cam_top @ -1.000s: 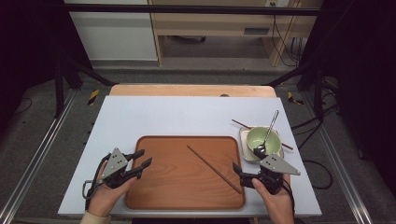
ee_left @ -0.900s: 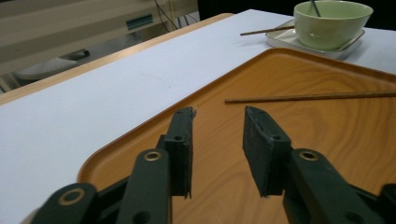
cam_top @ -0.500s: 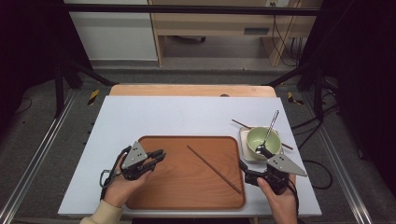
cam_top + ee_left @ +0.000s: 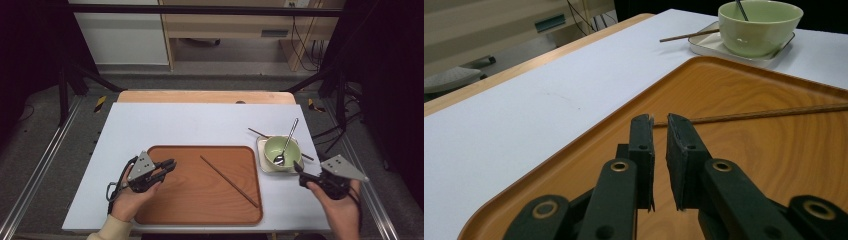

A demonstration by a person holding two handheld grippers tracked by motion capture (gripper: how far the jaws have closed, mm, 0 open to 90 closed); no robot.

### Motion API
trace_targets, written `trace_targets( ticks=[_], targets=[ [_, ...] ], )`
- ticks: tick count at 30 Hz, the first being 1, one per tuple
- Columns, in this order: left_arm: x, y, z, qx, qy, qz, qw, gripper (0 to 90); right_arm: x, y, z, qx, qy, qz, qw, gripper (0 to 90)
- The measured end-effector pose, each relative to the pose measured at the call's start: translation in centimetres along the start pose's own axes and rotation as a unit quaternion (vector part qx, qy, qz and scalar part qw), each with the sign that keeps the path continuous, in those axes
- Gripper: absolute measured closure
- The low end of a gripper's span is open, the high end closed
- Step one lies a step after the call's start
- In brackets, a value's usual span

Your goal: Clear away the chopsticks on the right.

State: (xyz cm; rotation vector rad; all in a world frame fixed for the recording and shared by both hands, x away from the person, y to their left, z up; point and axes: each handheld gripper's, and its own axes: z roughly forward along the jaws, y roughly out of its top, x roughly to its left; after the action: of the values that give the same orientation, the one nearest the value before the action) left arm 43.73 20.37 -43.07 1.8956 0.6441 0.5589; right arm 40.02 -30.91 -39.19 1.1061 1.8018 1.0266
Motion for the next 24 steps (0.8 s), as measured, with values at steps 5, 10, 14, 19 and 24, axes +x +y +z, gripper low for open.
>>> trace_targets(
  ticks=[5, 10, 14, 19, 24],
  targets=[
    [0.5, -0.2, -0.4, -0.023, 0.029, -0.013, 0.9992, 54.5, -3.8, -1.2, 1.2, 0.091, -0.008, -0.014, 0.9957, 36.9],
    [1.0, -0.4, -1.0, -0.046, 0.049, -0.026, 0.9974, 29.6, -5.7, -2.0, 3.2, 0.148, 0.003, -0.041, 0.9882, 46.3],
    [1.5, -0.7, -1.4, -0.055, 0.056, -0.032, 0.9964, 19.1, -6.6, -2.2, 5.0, 0.195, 0.028, -0.064, 0.9782, 52.2],
    [1.8, -1.1, -2.0, -0.058, 0.059, -0.037, 0.9959, 17.1, -7.4, -2.4, 7.2, 0.231, 0.060, -0.078, 0.9680, 57.9],
    [2.0, -1.3, -2.3, -0.057, 0.064, -0.038, 0.9956, 15.5, -8.1, -3.0, 9.3, 0.263, 0.084, -0.086, 0.9574, 60.8]
  ],
)
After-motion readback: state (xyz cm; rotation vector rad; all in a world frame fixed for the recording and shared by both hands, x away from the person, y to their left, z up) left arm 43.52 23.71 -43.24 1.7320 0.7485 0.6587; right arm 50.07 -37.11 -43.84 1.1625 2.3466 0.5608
